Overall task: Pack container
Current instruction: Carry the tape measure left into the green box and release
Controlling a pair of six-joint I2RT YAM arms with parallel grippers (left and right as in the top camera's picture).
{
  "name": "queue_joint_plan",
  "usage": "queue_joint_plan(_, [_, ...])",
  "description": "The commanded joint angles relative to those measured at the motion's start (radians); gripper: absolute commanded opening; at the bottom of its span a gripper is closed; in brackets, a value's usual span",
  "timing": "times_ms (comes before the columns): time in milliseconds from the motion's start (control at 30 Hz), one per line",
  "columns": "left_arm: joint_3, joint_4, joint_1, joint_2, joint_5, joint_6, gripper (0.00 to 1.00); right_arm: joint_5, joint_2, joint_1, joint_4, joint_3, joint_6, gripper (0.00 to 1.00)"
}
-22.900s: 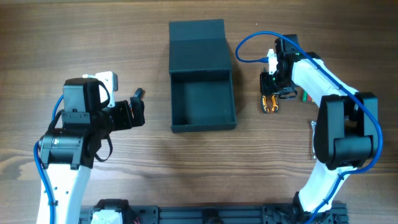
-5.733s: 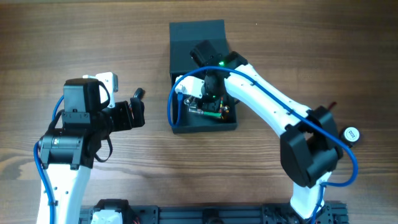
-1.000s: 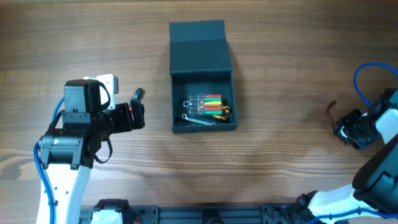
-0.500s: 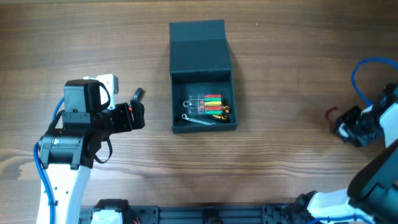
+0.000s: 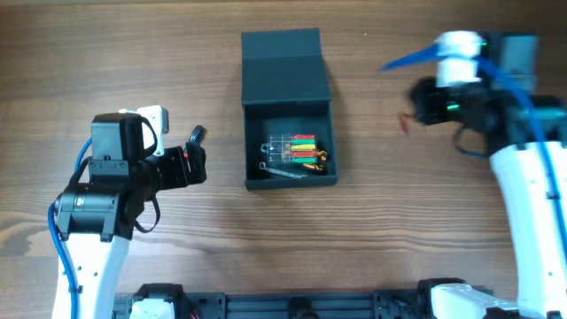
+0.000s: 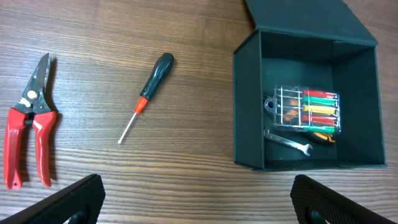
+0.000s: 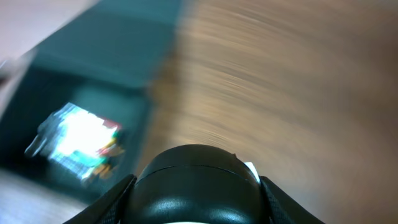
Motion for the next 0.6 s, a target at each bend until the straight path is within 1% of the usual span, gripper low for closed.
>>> queue_joint_plan(0, [0.017, -0.001, 0.004, -0.002, -0.006, 0.020, 1.00, -0.093, 0.020, 0.192, 0.021, 0.013, -0.344, 0.04])
queue_joint_plan(100, [0.017, -0.001, 0.004, -0.002, -0.006, 0.020, 1.00, -0.091, 0.070, 0.264, 0.058, 0.013, -0.360, 0.04])
queue_joint_plan(200, [0.017, -0.001, 0.004, -0.002, -0.006, 0.020, 1.00, -0.096, 0.140, 0.291, 0.071, 0.013, -0.359, 0.04])
queue_joint_plan(300, [0.017, 0.000, 0.004, -0.002, -0.006, 0.020, 1.00, -0.093, 0.222, 0.301, 0.085, 0.013, -0.350, 0.04])
queue_joint_plan(400, [0.017, -0.001, 0.004, -0.002, -0.006, 0.020, 1.00, -0.093, 0.299, 0.301, 0.153, 0.013, -0.283, 0.04])
queue_joint_plan(567, [0.017, -0.001, 0.004, -0.002, -0.006, 0.020, 1.00, -0.094, 0.376, 0.301, 0.244, 0.013, -0.251, 0.04])
